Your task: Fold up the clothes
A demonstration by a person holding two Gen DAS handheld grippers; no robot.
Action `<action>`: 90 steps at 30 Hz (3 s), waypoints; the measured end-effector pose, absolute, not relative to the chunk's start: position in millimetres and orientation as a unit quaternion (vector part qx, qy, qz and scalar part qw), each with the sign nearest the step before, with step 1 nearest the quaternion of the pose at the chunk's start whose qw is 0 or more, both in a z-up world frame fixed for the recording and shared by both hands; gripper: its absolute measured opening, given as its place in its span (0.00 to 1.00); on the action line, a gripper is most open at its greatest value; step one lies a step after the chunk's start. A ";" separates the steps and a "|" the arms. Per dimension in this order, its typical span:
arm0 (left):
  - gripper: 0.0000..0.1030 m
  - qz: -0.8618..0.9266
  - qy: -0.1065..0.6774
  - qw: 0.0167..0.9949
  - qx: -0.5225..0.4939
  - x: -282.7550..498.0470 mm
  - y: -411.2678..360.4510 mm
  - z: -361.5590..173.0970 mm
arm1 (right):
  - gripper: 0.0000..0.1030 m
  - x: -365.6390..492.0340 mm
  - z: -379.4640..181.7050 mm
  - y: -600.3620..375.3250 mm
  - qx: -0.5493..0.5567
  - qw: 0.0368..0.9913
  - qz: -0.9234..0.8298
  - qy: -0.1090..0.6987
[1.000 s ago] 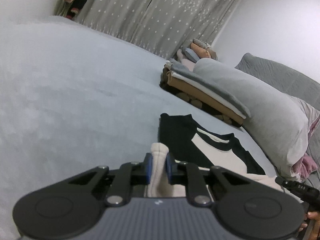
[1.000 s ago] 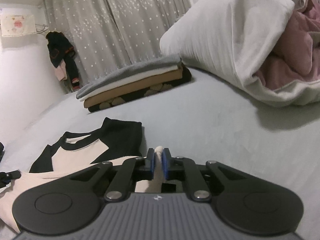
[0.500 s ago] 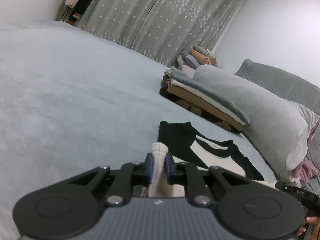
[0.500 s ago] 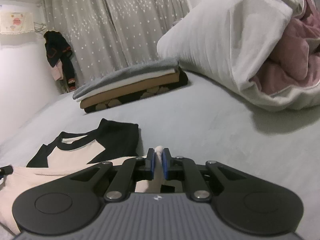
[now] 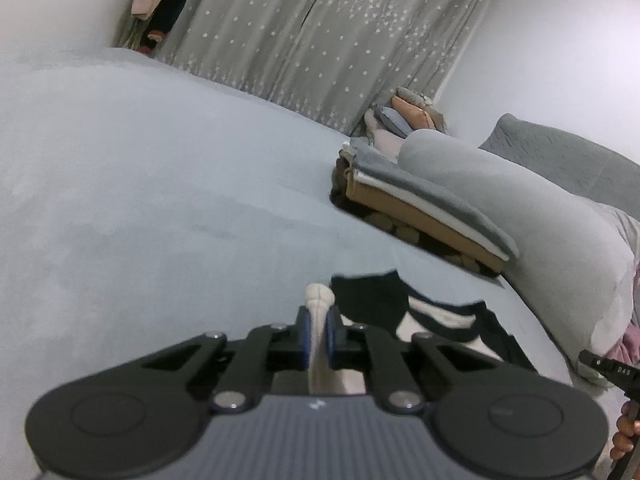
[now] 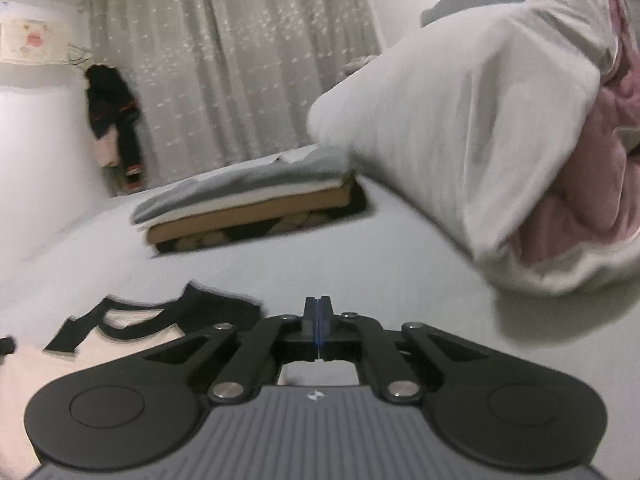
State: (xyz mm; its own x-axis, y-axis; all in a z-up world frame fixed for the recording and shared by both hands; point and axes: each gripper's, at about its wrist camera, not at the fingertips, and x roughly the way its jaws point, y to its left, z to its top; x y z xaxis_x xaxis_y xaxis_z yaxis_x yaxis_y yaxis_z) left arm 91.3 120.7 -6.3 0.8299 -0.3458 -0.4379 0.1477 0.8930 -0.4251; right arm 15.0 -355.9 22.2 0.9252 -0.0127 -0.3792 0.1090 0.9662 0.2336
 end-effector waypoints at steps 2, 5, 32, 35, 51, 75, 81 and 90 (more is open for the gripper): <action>0.07 -0.131 0.265 0.937 -0.187 104.4 115.8 -8.1 | 0.00 28.8 22.8 -364.4 0.147 0.967 -0.035 0.205; 0.08 -0.133 0.294 0.932 -0.168 114.6 109.1 -14.0 | 0.06 41.4 21.6 -372.5 0.178 0.955 -0.012 0.237; 0.07 -0.108 0.255 0.946 -0.169 122.3 109.3 9.4 | 0.05 45.2 39.2 -343.3 0.105 0.979 -0.023 0.175; 0.07 -0.099 0.251 0.949 -0.161 141.7 103.5 13.7 | 0.05 69.1 39.0 -343.5 0.102 0.979 -0.031 0.174; 0.07 -0.053 0.297 0.948 -0.104 227.6 70.3 -10.4 | 0.05 173.3 7.8 -330.8 0.036 0.969 -0.075 0.233; 0.46 -0.129 0.318 0.937 -0.060 199.3 14.4 20.0 | 0.39 163.5 21.5 -235.4 0.001 0.952 0.036 0.304; 0.50 -0.129 0.315 0.939 -0.055 201.8 19.2 -4.6 | 0.42 168.6 5.8 -241.7 0.018 0.945 0.037 0.326; 0.49 -0.096 0.310 0.942 -0.080 190.4 50.1 12.8 | 0.49 151.1 11.4 -294.8 0.053 0.947 -0.026 0.317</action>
